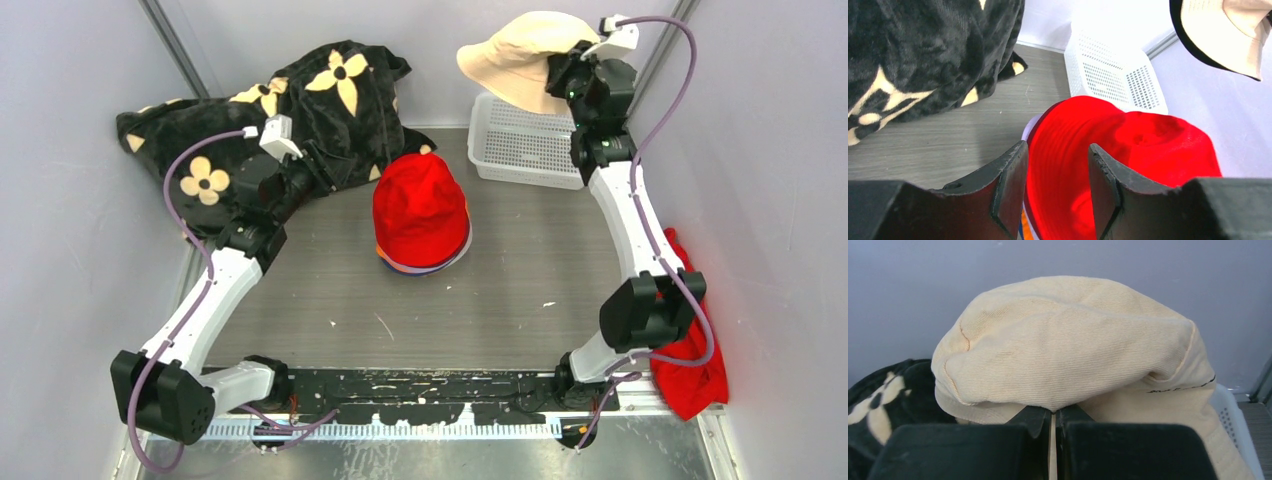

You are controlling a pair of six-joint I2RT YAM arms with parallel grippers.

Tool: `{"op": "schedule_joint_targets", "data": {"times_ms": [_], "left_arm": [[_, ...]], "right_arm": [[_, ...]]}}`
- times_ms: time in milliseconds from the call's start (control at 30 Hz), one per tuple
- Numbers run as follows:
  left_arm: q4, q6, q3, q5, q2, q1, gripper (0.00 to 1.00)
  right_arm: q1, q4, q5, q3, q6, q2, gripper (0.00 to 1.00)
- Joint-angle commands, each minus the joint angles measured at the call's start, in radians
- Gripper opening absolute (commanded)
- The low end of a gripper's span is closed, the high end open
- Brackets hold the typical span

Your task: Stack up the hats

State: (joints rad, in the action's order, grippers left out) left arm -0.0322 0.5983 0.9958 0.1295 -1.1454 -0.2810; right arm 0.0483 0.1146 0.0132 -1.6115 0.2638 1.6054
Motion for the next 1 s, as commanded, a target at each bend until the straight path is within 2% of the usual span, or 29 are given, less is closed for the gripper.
{"op": "schedule_joint_targets", "data": {"times_ms": [0, 400, 667, 967], "left_arm": [[-0.016, 0.012, 0.057, 0.033, 0.003, -0.004, 0.48], [0.037, -0.009, 0.025, 0.002, 0.114, -0.005, 0.48], [0.118, -0.058, 0.077, -0.053, 0.19, -0.005, 0.49], [0.132, -0.046, 0.048, -0.054, 0.234, -0.005, 0.49]], "right_arm": [[0.106, -0.037, -0.056, -0.035, -0.001, -0.124, 0.01], [0.374, -0.08, -0.108, -0.014, 0.038, -0.191, 0.01], [0.521, -0.06, -0.116, 0.132, 0.052, -0.245, 0.01], [0.614, -0.087, -0.096, 0.257, 0.083, -0.347, 0.01]]}}
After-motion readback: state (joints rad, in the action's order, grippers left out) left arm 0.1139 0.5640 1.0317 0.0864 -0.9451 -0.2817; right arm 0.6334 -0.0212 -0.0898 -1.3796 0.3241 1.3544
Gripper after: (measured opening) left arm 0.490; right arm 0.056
